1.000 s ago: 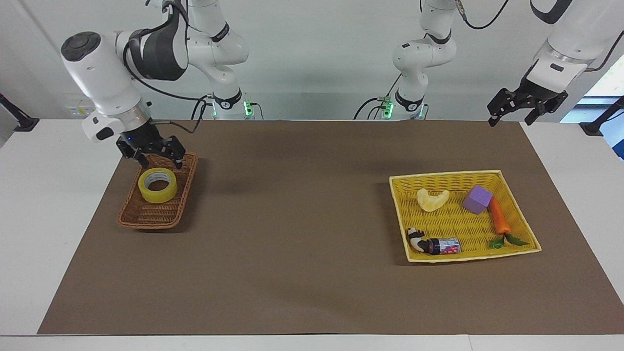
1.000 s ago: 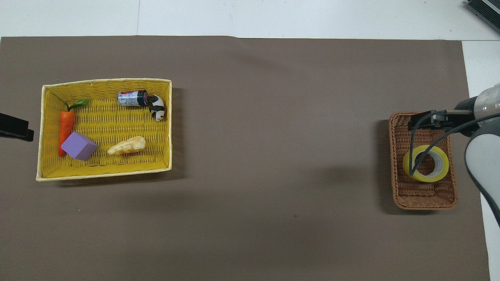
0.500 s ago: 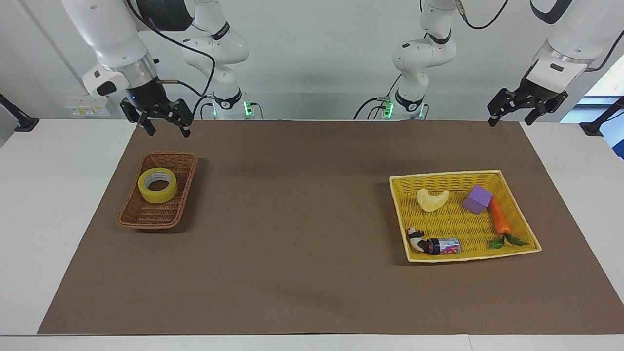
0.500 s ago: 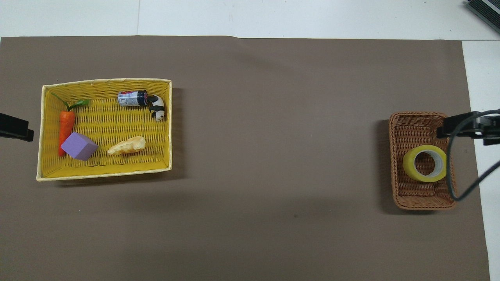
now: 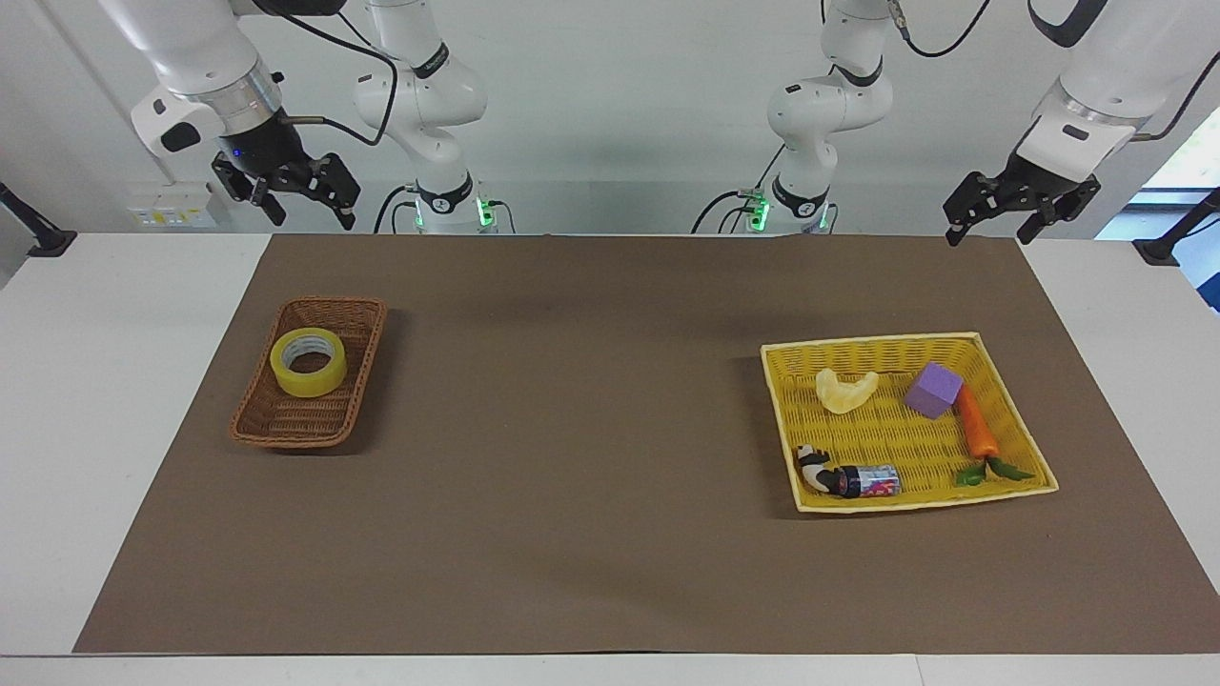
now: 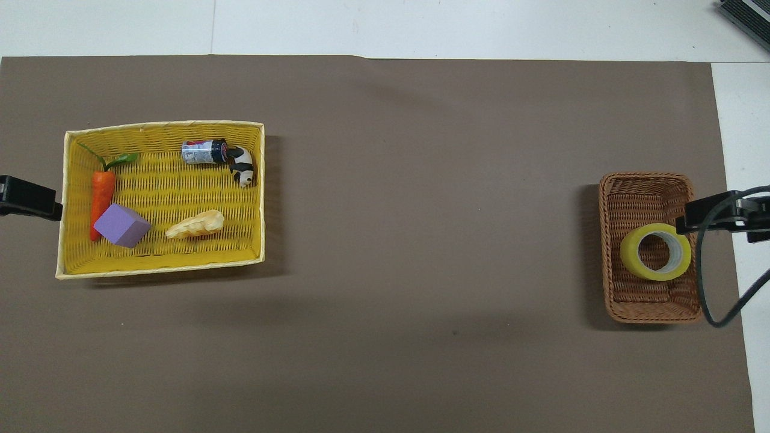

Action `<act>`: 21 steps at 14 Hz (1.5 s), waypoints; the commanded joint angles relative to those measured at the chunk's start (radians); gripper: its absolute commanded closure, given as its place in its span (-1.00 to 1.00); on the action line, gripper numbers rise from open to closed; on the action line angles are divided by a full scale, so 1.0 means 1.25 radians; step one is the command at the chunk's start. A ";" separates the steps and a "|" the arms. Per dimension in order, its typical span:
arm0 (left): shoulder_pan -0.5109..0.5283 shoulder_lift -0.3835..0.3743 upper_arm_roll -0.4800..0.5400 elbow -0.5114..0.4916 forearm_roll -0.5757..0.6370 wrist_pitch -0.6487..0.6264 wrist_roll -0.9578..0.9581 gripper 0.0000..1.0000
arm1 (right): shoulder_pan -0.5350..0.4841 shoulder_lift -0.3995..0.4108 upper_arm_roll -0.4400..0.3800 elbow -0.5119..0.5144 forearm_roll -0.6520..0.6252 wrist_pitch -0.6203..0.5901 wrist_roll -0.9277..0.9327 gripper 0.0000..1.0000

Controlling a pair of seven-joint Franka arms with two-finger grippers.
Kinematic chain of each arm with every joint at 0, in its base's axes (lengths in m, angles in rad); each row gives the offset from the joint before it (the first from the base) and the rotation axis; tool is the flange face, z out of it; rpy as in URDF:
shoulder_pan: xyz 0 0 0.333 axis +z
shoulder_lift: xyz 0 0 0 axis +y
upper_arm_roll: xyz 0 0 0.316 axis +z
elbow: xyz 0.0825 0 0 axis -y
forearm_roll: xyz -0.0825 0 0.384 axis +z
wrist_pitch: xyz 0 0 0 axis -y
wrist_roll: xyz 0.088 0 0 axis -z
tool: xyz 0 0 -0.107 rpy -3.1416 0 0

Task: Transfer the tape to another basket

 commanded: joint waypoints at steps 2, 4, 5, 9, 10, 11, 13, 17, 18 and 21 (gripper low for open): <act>-0.133 -0.013 0.135 -0.002 0.010 -0.016 0.001 -1.00 | -0.015 -0.018 0.001 -0.017 -0.003 0.017 -0.021 -1.00; -0.124 -0.013 0.135 -0.002 0.008 -0.013 0.002 -1.00 | -0.011 -0.018 0.008 -0.015 -0.019 0.019 -0.024 -1.00; -0.123 -0.012 0.135 -0.002 0.007 -0.003 0.003 -1.00 | -0.007 -0.019 0.008 -0.013 -0.024 0.019 -0.023 -1.00; -0.123 -0.012 0.135 -0.002 0.007 -0.004 0.004 -1.00 | -0.018 0.010 0.009 0.062 -0.054 0.002 -0.024 -1.00; -0.123 -0.012 0.135 -0.002 0.007 -0.004 0.004 -1.00 | -0.018 0.009 0.008 0.058 -0.054 0.003 -0.019 -1.00; -0.123 -0.012 0.135 -0.002 0.007 -0.004 0.003 -1.00 | -0.016 0.009 0.005 0.056 -0.053 0.004 -0.018 -1.00; -0.123 -0.012 0.135 -0.001 0.006 -0.009 0.002 -1.00 | -0.016 0.009 0.008 0.055 -0.045 0.017 -0.013 -1.00; -0.123 -0.029 0.140 -0.001 0.004 -0.013 0.013 -1.00 | -0.016 0.009 0.003 0.056 -0.043 0.017 -0.023 -1.00; -0.124 -0.029 0.136 -0.001 0.004 -0.013 0.015 -1.00 | -0.016 0.009 0.000 0.056 -0.043 0.011 -0.023 -1.00; -0.124 -0.029 0.135 -0.001 0.004 -0.011 0.028 -1.00 | -0.031 0.007 -0.001 0.055 -0.044 0.007 -0.021 -1.00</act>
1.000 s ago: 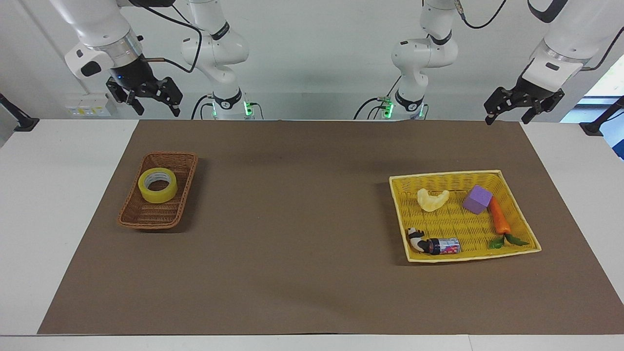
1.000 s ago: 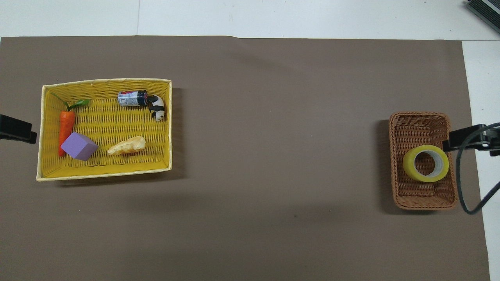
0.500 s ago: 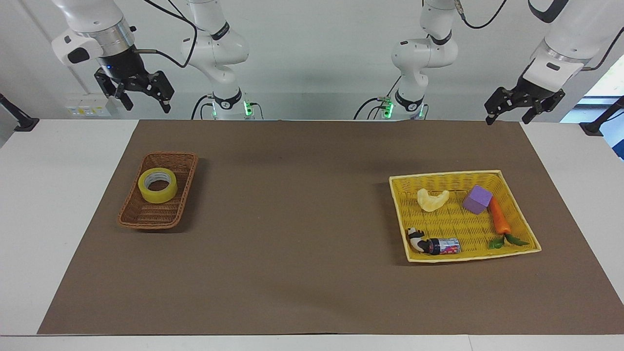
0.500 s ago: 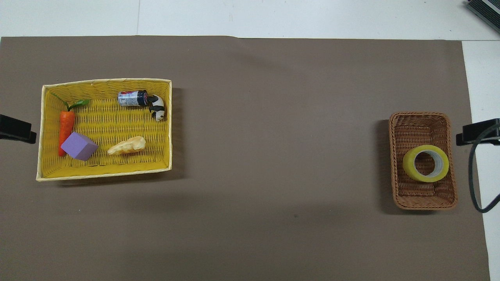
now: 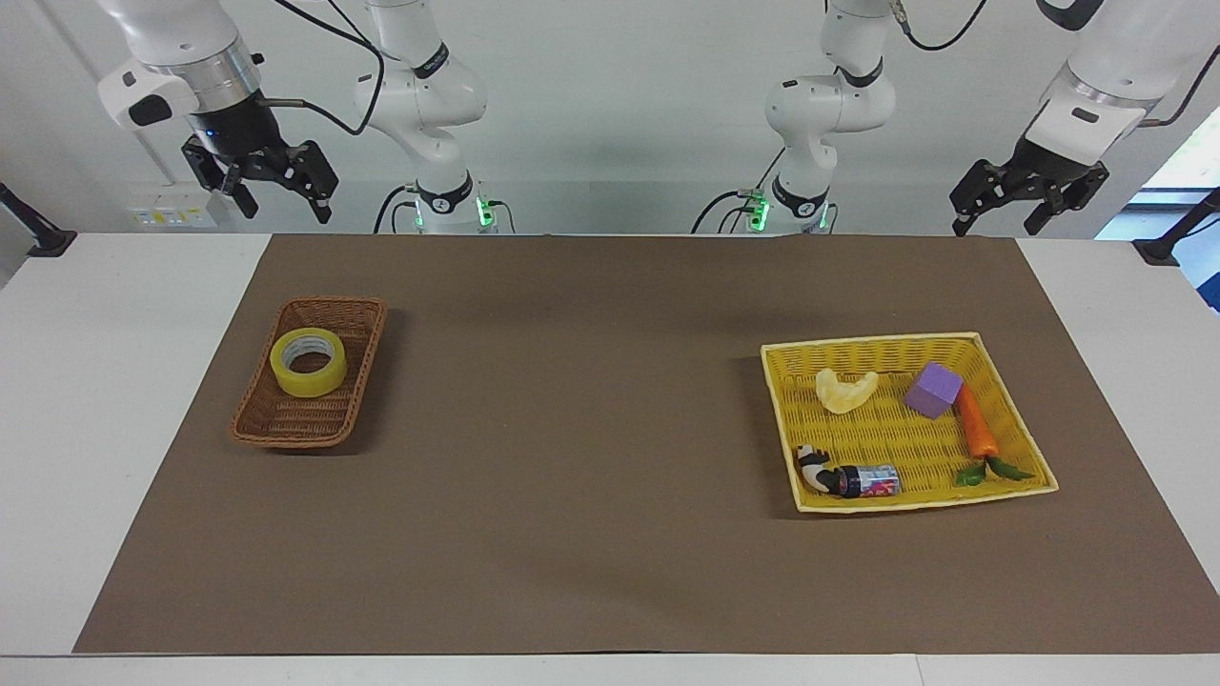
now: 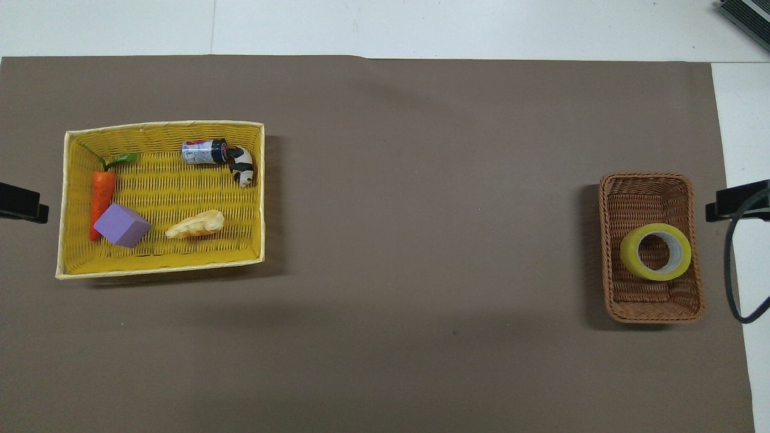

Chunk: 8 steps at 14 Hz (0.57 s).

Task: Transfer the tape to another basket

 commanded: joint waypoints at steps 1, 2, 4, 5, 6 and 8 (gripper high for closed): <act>-0.013 -0.010 0.011 -0.001 0.004 -0.009 0.013 -1.00 | -0.018 0.004 0.002 0.010 -0.006 -0.014 -0.012 -1.00; -0.012 -0.010 0.012 -0.001 0.004 -0.007 0.009 -1.00 | -0.018 0.002 0.002 0.010 -0.007 -0.025 -0.012 -1.00; -0.012 -0.010 0.012 -0.001 0.004 -0.007 0.008 -1.00 | -0.018 0.001 0.002 0.009 -0.007 -0.028 -0.015 -1.00; -0.012 -0.010 0.012 -0.001 0.004 -0.007 0.008 -1.00 | -0.018 0.000 0.002 0.006 -0.009 -0.028 -0.016 -1.00; -0.012 -0.010 0.012 -0.001 0.004 -0.007 0.008 -1.00 | -0.018 0.000 0.002 0.006 -0.009 -0.027 -0.016 -1.00; -0.012 -0.010 0.012 -0.001 0.004 -0.007 0.008 -1.00 | -0.018 0.000 0.002 0.006 -0.009 -0.028 -0.016 -1.00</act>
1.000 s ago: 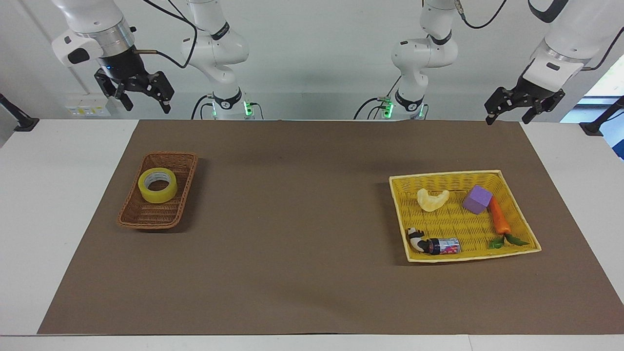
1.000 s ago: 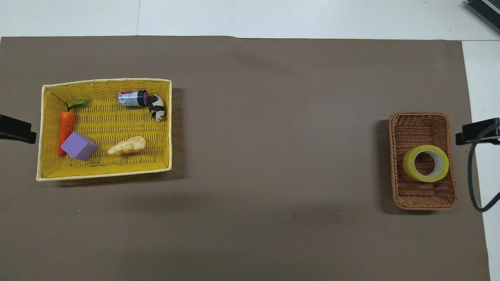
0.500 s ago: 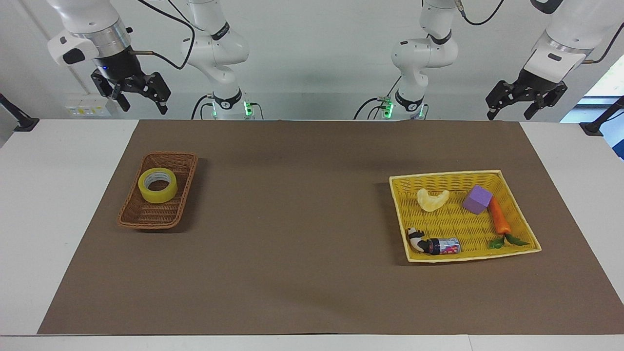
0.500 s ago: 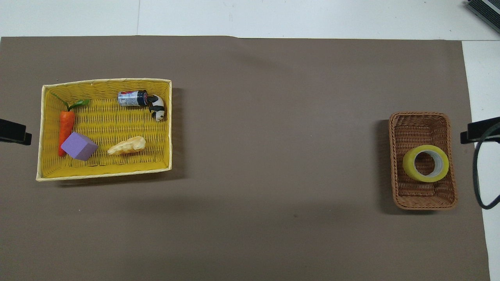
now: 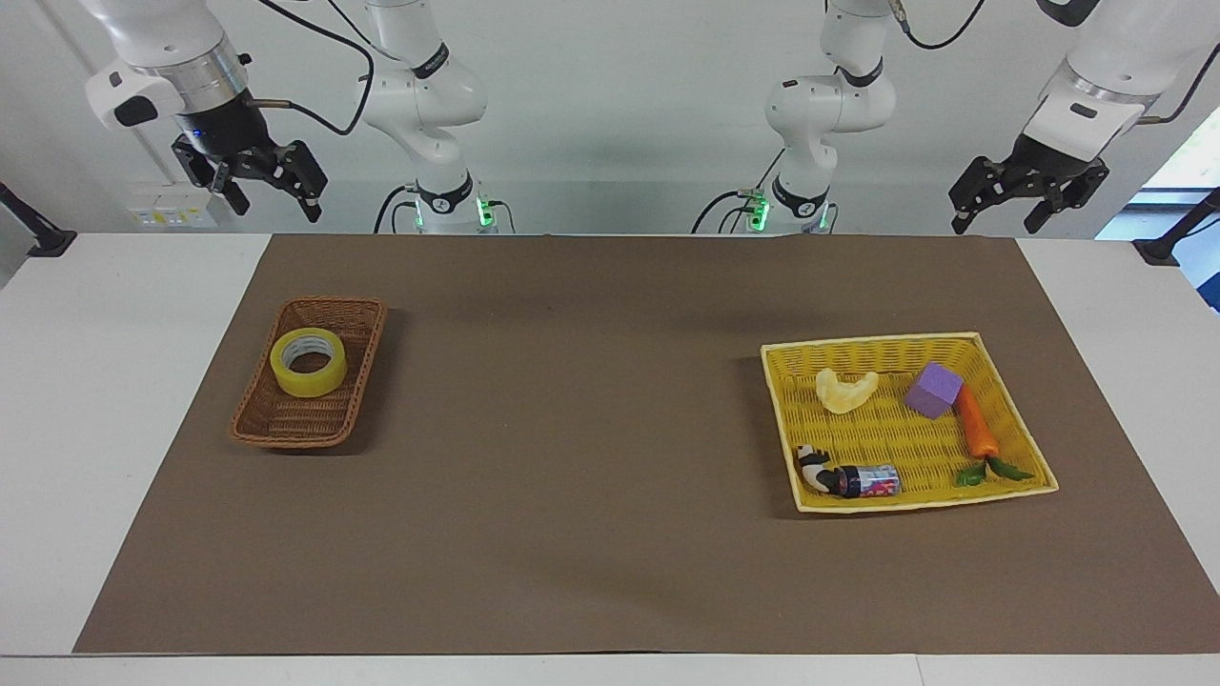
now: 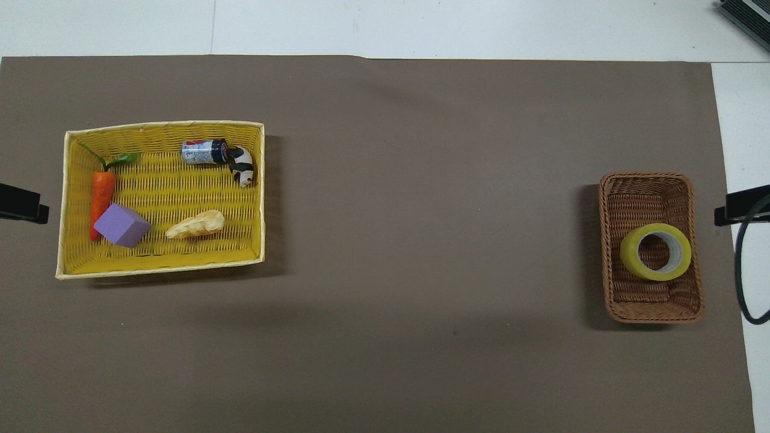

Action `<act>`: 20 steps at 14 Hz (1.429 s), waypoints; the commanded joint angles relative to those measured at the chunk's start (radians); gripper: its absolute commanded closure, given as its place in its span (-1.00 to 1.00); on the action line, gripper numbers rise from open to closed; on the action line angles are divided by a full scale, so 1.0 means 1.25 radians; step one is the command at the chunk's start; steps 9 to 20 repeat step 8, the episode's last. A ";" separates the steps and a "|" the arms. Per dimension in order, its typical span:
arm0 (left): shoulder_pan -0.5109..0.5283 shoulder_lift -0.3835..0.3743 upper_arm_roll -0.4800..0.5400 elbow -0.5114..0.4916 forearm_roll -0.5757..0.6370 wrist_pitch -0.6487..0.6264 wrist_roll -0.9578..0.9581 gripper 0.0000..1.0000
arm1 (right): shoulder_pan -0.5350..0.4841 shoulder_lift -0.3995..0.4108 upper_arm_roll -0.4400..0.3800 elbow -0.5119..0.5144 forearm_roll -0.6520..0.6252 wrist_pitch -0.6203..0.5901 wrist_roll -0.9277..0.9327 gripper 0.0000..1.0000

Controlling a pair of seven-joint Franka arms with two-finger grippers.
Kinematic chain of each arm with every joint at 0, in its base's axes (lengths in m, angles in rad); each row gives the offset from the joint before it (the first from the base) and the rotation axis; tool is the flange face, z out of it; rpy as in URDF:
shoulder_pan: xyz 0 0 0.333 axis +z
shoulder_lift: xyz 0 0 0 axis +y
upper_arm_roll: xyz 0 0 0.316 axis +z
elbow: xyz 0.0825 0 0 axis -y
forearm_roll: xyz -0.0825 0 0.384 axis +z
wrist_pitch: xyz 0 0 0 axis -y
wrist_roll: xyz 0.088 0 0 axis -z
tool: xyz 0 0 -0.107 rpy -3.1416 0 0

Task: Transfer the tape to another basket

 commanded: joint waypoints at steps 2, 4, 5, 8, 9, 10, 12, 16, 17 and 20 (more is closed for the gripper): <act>-0.011 -0.009 0.011 -0.001 0.004 -0.007 0.006 -1.00 | -0.006 0.000 0.005 0.006 -0.009 -0.006 -0.016 -1.00; -0.011 -0.009 0.011 -0.001 0.004 -0.007 0.006 -1.00 | -0.005 -0.001 0.005 0.001 -0.006 -0.004 -0.014 -1.00; -0.011 -0.009 0.011 -0.001 0.004 -0.007 0.006 -1.00 | -0.005 -0.004 0.006 -0.006 -0.004 -0.003 -0.010 -1.00; -0.011 -0.009 0.011 -0.001 0.004 -0.007 0.006 -1.00 | -0.004 -0.005 0.008 -0.009 -0.003 0.000 -0.010 -1.00; -0.011 -0.009 0.011 -0.001 0.004 -0.007 0.006 -1.00 | -0.004 -0.005 0.008 -0.009 -0.003 0.000 -0.010 -1.00; -0.011 -0.009 0.011 -0.001 0.004 -0.007 0.006 -1.00 | -0.004 -0.005 0.008 -0.009 -0.003 0.000 -0.010 -1.00; -0.011 -0.009 0.011 -0.001 0.004 -0.007 0.006 -1.00 | -0.004 -0.005 0.008 -0.009 -0.003 0.000 -0.010 -1.00; -0.011 -0.009 0.011 -0.001 0.004 -0.007 0.006 -1.00 | -0.004 -0.005 0.008 -0.009 -0.003 0.000 -0.010 -1.00; -0.011 -0.009 0.011 -0.001 0.004 -0.007 0.006 -1.00 | -0.004 -0.005 0.008 -0.009 -0.003 0.000 -0.010 -1.00; -0.011 -0.009 0.011 -0.001 0.004 -0.007 0.006 -1.00 | -0.004 -0.005 0.008 -0.009 -0.003 0.000 -0.010 -1.00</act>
